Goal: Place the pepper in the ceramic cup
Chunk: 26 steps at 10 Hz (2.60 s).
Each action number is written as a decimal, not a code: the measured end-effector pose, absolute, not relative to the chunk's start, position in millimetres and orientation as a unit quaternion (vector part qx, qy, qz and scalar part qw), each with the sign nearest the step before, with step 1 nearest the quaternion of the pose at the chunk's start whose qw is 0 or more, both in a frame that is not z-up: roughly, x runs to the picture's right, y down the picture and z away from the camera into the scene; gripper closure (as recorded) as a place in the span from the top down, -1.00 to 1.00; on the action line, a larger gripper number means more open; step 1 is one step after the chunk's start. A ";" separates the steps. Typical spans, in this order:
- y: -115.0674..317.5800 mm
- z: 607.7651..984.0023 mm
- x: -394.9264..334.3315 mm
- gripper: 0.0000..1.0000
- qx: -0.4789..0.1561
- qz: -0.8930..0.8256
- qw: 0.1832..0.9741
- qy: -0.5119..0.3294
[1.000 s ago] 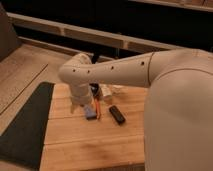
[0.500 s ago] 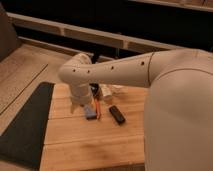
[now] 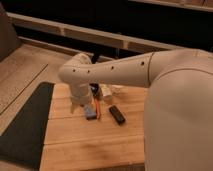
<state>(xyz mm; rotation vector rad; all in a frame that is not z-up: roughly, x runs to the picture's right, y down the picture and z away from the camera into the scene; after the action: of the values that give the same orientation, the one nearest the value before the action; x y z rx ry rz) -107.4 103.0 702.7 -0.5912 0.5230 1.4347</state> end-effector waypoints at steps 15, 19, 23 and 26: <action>-4.3 710.9 -65.6 0.30 -0.144 0.653 0.737 0.098; -3.5 712.7 -65.0 0.30 -0.143 0.654 0.736 0.099; 36.5 764.0 14.6 0.30 -0.144 0.694 0.683 0.174; 44.7 789.0 44.5 0.30 -0.148 0.718 0.654 0.189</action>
<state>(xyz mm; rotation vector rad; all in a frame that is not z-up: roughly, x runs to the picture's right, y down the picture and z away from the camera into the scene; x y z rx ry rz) 44.5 44.7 789.0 -0.3365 0.4290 1.6280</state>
